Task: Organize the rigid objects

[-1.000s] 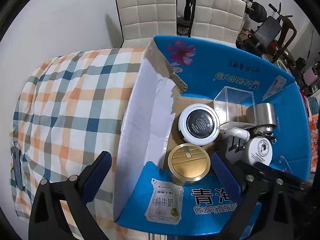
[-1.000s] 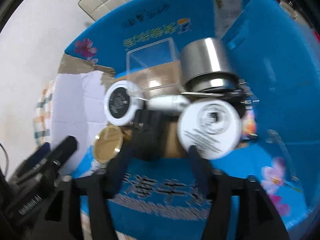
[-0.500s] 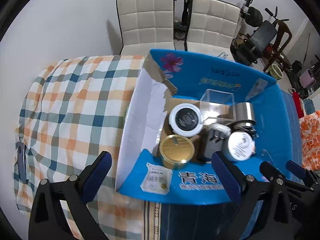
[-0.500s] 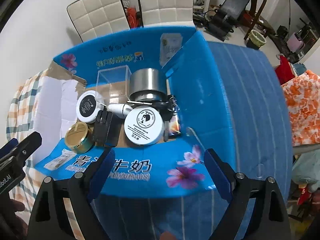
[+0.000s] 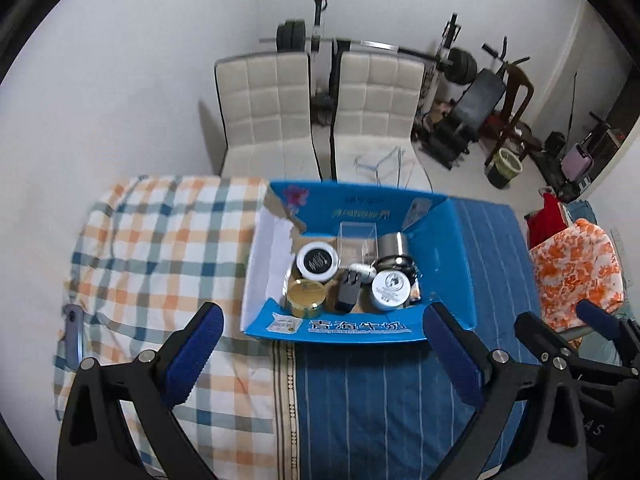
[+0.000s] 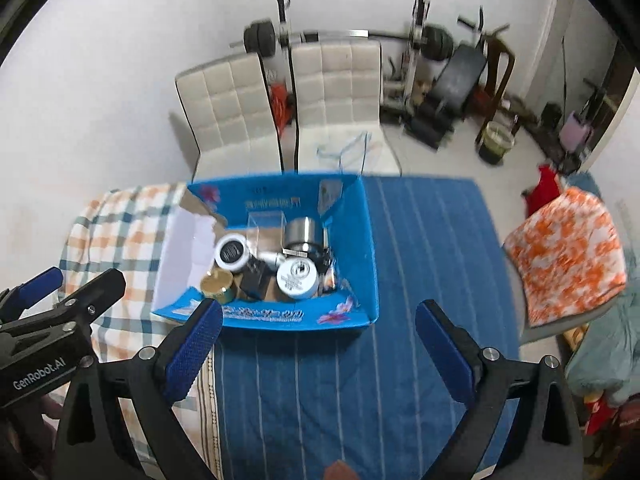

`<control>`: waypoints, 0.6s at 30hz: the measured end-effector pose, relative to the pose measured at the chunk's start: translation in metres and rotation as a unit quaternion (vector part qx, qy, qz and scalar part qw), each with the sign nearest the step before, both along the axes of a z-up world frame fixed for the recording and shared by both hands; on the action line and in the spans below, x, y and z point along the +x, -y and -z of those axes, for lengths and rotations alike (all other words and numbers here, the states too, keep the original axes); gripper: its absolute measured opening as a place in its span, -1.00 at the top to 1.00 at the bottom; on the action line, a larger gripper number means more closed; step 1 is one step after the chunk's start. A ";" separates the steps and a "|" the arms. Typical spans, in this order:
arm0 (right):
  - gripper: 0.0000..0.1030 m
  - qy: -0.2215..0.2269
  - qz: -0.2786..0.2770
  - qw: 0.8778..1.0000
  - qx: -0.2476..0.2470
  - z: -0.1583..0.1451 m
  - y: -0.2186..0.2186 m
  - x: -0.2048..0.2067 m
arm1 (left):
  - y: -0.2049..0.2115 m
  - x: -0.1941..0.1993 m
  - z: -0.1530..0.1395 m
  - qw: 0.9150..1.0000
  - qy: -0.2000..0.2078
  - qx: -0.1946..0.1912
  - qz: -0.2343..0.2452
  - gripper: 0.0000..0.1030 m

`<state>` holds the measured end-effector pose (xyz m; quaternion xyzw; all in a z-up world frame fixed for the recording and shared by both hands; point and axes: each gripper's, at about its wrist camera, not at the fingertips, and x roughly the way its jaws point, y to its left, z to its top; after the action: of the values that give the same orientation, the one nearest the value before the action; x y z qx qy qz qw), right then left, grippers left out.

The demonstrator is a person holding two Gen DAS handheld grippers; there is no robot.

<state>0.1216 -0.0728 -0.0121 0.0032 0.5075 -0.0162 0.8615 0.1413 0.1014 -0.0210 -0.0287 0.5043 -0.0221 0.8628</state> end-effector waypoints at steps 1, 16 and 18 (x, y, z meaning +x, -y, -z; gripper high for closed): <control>-0.93 0.009 0.000 1.000 0.001 -0.011 0.000 -0.006 | 0.001 -0.006 -0.010 1.000 0.008 0.001 0.002 -0.99; -0.93 0.042 0.011 0.999 -0.011 -0.067 0.002 -0.054 | -0.013 -0.047 -0.057 0.999 0.043 0.006 -0.011 -0.99; -0.93 0.041 0.015 0.999 -0.010 -0.066 0.005 -0.056 | -0.015 -0.049 -0.058 0.999 0.044 0.007 -0.013 -0.99</control>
<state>0.0660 -0.0778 0.0541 0.0033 0.4713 -0.0343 0.8813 0.0918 0.1163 0.0367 -0.0279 0.4660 -0.0084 0.8843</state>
